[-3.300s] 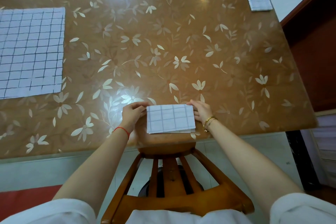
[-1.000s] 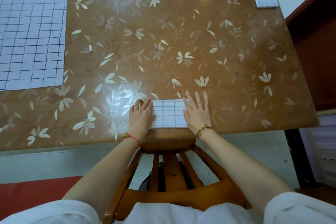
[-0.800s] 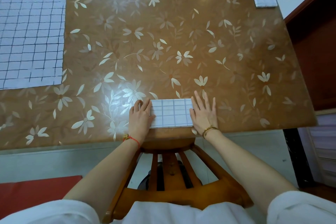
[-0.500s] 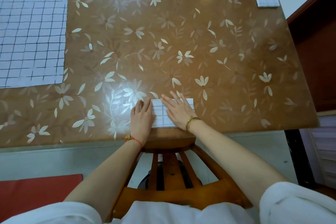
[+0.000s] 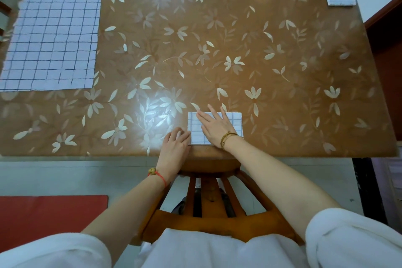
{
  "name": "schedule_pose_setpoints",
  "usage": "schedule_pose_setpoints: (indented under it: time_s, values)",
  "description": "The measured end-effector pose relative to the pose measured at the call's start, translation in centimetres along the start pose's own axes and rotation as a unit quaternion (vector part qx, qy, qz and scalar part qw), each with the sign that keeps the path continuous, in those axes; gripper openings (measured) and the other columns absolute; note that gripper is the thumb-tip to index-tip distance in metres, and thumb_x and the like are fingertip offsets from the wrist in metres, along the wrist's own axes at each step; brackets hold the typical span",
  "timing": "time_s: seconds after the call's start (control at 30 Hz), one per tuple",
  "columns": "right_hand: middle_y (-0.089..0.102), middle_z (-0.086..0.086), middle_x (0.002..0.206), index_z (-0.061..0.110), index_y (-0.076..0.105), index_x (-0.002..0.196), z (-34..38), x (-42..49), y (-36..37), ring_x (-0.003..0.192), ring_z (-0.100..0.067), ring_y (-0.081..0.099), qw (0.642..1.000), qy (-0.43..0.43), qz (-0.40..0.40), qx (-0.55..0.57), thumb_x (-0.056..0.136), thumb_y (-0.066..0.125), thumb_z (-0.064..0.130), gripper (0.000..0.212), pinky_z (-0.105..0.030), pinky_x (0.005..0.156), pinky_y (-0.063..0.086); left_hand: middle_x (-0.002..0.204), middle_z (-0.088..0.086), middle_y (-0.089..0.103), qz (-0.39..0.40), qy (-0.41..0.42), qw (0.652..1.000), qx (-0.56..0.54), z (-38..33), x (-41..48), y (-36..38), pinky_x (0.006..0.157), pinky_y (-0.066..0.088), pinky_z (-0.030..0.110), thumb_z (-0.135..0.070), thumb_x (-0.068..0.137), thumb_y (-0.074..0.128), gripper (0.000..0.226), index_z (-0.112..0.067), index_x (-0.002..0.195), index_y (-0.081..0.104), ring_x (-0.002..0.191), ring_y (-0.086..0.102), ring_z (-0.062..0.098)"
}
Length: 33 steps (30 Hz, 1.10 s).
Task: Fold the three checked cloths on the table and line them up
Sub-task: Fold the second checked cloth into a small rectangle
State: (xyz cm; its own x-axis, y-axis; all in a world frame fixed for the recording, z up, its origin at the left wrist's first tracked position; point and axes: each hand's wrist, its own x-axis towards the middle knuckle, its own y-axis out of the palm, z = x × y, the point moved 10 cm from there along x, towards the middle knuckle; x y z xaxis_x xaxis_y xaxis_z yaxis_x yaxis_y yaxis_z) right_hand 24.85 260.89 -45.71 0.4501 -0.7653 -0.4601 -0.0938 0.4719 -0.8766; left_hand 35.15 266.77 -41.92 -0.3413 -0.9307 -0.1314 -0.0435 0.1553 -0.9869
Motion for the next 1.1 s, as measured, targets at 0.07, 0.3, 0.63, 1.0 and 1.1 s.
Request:
schedule_pose_setpoints:
  time_s: [0.07, 0.3, 0.63, 1.0, 1.1]
  values:
    - [0.002, 0.015, 0.162, 0.024, 0.003, 0.156, 0.0, -0.1, 0.0, 0.150, -0.022, -0.010, 1.000, 0.003, 0.002, -0.001, 0.104, 0.014, 0.033, 0.053, -0.052, 0.120, -0.003, 0.112, -0.004, 0.072, 0.001, 0.014, 1.000, -0.009, -0.3, -1.1, -0.3, 0.090, 0.050, 0.041, -0.024, 0.083, 0.074, 0.016, -0.020, 0.099, 0.077, 0.116, 0.058, 0.028]
    - [-0.003, 0.011, 0.163, 0.021, 0.000, 0.156, 0.7, -0.6, -0.2, 0.150, -0.025, -0.010, 1.000, 0.017, -0.007, -0.003, 0.104, 0.013, 0.033, 0.055, -0.053, 0.120, -0.001, 0.111, -0.003, 0.073, 0.007, 0.003, 1.000, -0.024, -0.5, -2.8, -0.6, 0.087, 0.052, 0.041, -0.017, 0.083, 0.072, 0.015, -0.018, 0.097, 0.077, 0.113, 0.060, 0.029]
    - [-0.007, 0.001, 0.163, 0.017, -0.001, 0.155, 4.0, -7.5, 3.6, 0.150, -0.025, -0.008, 0.998, 0.016, -0.052, 0.007, 0.103, 0.019, 0.038, 0.060, -0.053, 0.120, 0.002, 0.121, -0.001, 0.068, -0.001, -0.068, 0.996, -0.058, 0.1, -0.9, -0.8, 0.081, 0.048, 0.043, -0.003, 0.082, 0.065, 0.026, -0.014, 0.105, 0.068, 0.116, 0.055, 0.034]
    - [-0.002, 0.003, 0.163, 0.020, -0.002, 0.154, -1.5, -12.0, 7.0, 0.150, -0.027, -0.005, 0.986, 0.149, -0.067, 0.034, 0.097, -0.001, 0.047, 0.063, -0.056, 0.119, 0.000, 0.134, 0.000, 0.057, 0.059, -0.102, 0.991, -0.058, -0.4, -0.2, 0.5, 0.092, 0.041, 0.039, -0.005, 0.093, 0.046, 0.034, -0.015, 0.119, 0.066, 0.124, 0.043, 0.028]
    - [0.000, 0.003, 0.162, 0.019, 0.003, 0.153, -4.4, -13.8, 7.6, 0.150, -0.027, -0.001, 0.973, 0.208, -0.087, 0.053, 0.098, 0.002, 0.048, 0.063, -0.057, 0.119, 0.001, 0.132, 0.000, 0.058, 0.057, -0.115, 0.988, -0.085, 0.0, 0.1, 0.9, 0.090, 0.042, 0.039, -0.005, 0.093, 0.046, 0.033, -0.015, 0.115, 0.069, 0.120, 0.045, 0.028]
